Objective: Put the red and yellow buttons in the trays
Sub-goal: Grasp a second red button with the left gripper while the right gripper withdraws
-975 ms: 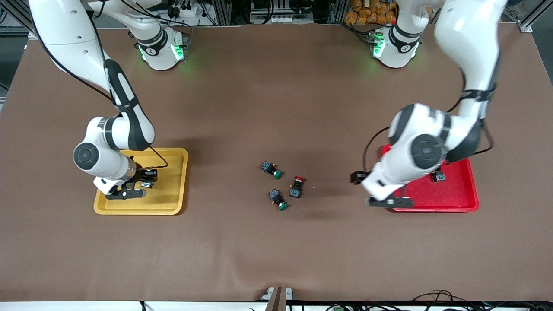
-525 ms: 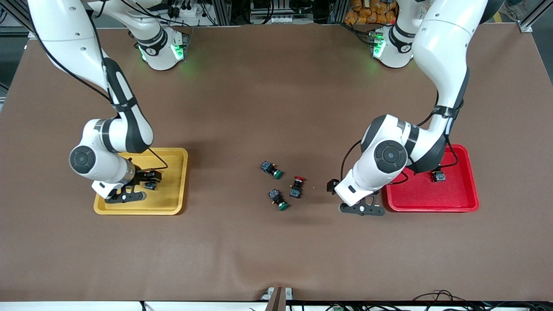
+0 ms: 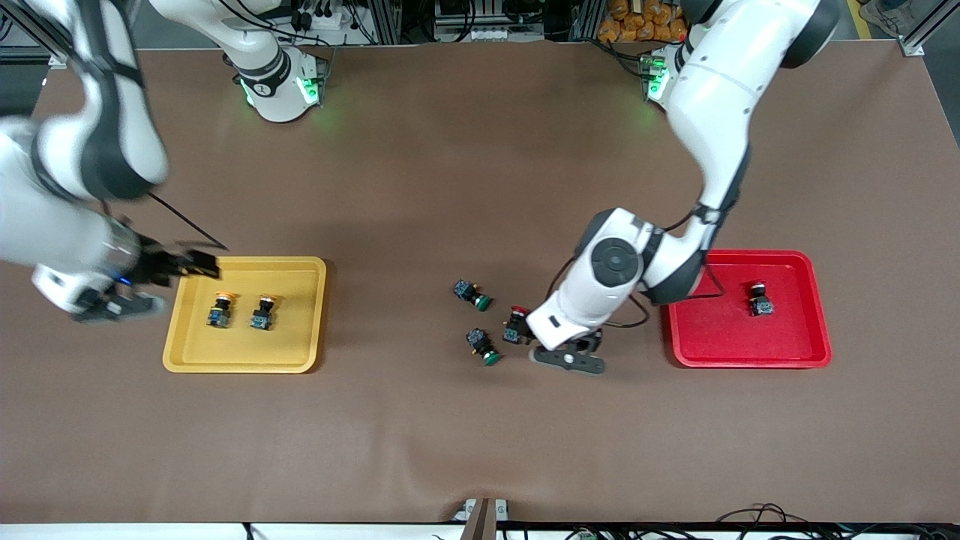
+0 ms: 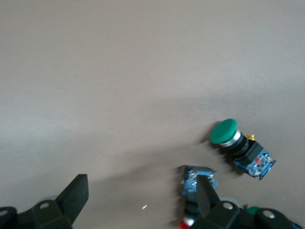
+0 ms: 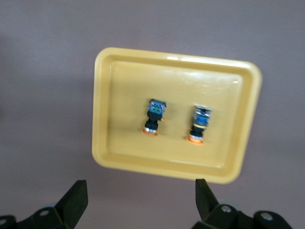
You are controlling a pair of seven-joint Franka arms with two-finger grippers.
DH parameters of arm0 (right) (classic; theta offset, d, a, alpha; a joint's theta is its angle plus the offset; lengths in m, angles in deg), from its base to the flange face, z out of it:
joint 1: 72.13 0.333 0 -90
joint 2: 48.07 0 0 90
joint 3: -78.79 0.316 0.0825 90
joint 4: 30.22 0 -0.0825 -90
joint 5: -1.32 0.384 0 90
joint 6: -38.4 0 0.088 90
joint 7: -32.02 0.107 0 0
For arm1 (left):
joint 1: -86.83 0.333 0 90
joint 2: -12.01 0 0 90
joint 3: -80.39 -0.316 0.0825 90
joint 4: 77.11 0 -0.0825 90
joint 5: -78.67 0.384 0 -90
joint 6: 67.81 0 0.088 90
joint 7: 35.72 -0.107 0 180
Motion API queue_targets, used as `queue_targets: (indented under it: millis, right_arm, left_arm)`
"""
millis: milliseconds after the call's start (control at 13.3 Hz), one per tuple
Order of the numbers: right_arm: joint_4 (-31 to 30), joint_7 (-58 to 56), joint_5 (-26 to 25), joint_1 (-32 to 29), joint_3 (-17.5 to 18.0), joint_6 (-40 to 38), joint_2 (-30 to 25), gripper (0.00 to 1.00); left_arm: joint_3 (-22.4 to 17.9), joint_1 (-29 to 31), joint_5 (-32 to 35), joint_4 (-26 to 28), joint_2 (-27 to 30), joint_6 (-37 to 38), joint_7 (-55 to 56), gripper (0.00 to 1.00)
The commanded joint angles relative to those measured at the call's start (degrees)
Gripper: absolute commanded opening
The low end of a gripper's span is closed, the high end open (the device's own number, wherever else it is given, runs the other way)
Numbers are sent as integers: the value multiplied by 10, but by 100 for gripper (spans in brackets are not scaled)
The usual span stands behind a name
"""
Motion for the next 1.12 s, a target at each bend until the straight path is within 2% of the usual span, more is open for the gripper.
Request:
queue_targets:
  millis: [0, 150, 375, 600, 1050]
  right_arm:
    - [-17, -34, -5, -37, 8, -18, -61, 100]
    - [-4, -47, -5, -54, 8, -31, -73, 100]
    - [50, -45, -7, -62, 8, -76, -68, 100]
    - [106, -41, -35, -61, 8, -124, -67, 100]
    - [117, -38, -49, -52, 11, -148, -68, 100]
  left_arm:
    - [-51, -56, 15, -36, -41, -36, 2, 100]
    - [-62, -75, 15, -36, -50, -48, 6, 100]
    - [-62, -86, 14, -35, -53, -48, 13, 100]
    - [-62, -96, 13, -30, -57, -48, 39, 100]
    - [-63, -102, 15, -28, -70, -48, 39, 100]
